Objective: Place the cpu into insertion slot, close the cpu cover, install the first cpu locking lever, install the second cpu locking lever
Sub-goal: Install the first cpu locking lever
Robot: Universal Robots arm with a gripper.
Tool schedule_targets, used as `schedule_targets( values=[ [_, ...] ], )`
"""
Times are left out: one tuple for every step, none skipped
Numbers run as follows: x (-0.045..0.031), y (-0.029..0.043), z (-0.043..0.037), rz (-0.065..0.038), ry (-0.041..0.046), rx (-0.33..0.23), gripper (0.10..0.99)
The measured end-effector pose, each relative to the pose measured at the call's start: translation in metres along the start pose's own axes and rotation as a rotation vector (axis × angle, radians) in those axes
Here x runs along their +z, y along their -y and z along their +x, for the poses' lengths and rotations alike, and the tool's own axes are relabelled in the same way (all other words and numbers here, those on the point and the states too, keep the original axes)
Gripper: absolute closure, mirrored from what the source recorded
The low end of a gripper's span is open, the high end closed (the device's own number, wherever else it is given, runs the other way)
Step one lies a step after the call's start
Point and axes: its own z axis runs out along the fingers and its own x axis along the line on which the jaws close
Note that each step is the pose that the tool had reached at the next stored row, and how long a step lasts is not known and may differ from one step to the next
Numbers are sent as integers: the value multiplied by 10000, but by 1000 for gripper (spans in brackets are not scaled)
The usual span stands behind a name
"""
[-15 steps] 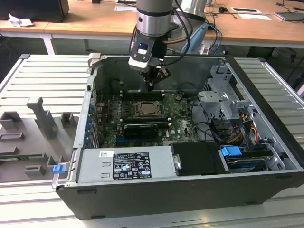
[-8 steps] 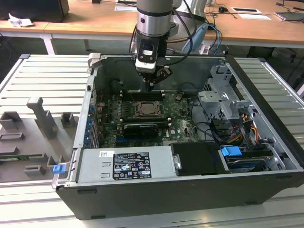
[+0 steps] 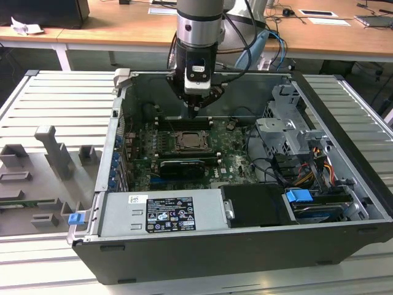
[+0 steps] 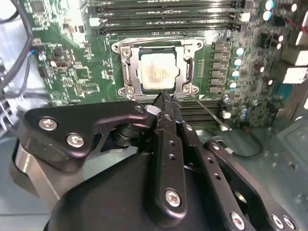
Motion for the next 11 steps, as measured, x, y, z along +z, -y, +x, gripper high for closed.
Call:
schedule_targets(
  values=[
    [0, 0, 0, 4, -13, -435, 980],
    [0, 0, 0, 7, -21, -718, 980],
    [1, 0, 0, 9, -26, -899, 980],
    [1, 0, 0, 10, -32, -1073, 980],
    [1, 0, 0, 12, -38, -1269, 980],
    [1, 0, 0, 14, -43, -1444, 980],
    [1, 0, 0, 18, -53, -1809, 980],
    [2, 0, 0, 21, -64, -2168, 980],
    [2, 0, 0, 24, -73, -2452, 980],
    [2, 0, 0, 25, -79, -2664, 980],
    [2, 0, 0, 27, -84, -2827, 980]
  ],
)
